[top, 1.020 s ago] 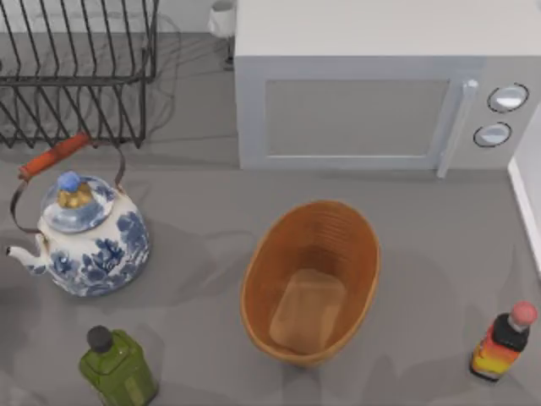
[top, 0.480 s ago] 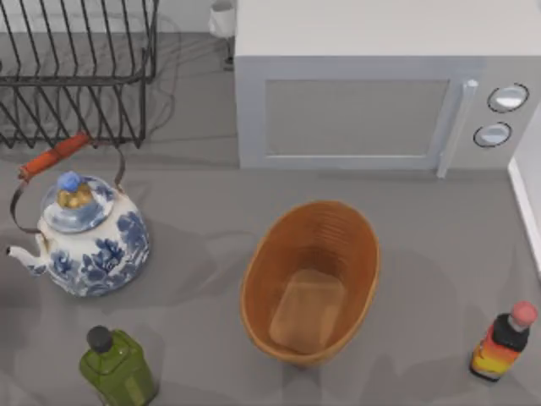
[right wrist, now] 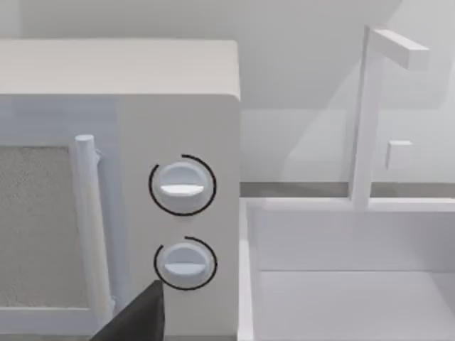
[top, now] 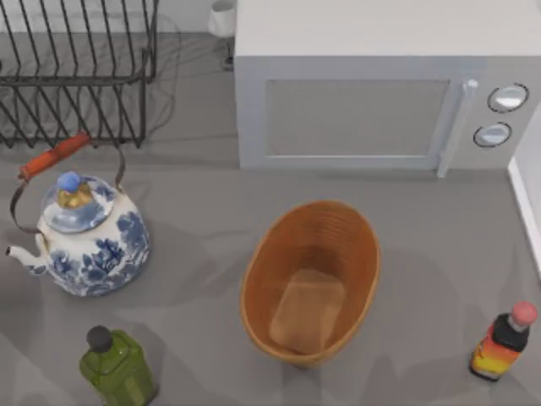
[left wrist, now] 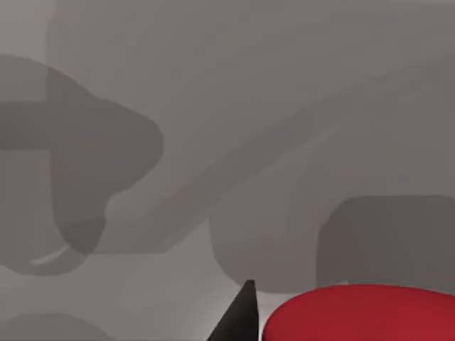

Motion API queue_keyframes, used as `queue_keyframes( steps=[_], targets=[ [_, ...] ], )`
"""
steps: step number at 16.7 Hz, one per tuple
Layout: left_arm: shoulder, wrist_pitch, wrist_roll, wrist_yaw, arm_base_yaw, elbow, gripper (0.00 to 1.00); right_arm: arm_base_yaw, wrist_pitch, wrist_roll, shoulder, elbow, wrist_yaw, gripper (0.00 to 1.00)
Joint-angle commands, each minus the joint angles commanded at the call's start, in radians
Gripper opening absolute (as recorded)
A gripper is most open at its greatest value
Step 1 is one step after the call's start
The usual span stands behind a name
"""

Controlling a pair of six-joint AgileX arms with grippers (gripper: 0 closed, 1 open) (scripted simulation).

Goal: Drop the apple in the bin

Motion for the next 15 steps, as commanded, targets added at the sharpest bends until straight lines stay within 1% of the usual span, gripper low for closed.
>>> queue_keyframes(
  steps=[5,8,11,15],
  targets=[
    [-0.043,-0.26,0.001,0.002,0.003,0.116,0.0,0.0,0.0,0.0,0.0,0.0,0.0,1.0],
    [-0.098,-0.381,0.0,-0.005,-0.002,0.199,0.0,0.0,0.0,0.0,0.0,0.0,0.0,1.0],
    [-0.143,-0.447,-0.011,-0.011,0.005,0.27,0.0,0.0,0.0,0.0,0.0,0.0,0.0,1.0],
    [-0.15,-0.454,-0.013,-0.011,0.007,0.281,0.0,0.0,0.0,0.0,0.0,0.0,0.0,1.0]
  ],
)
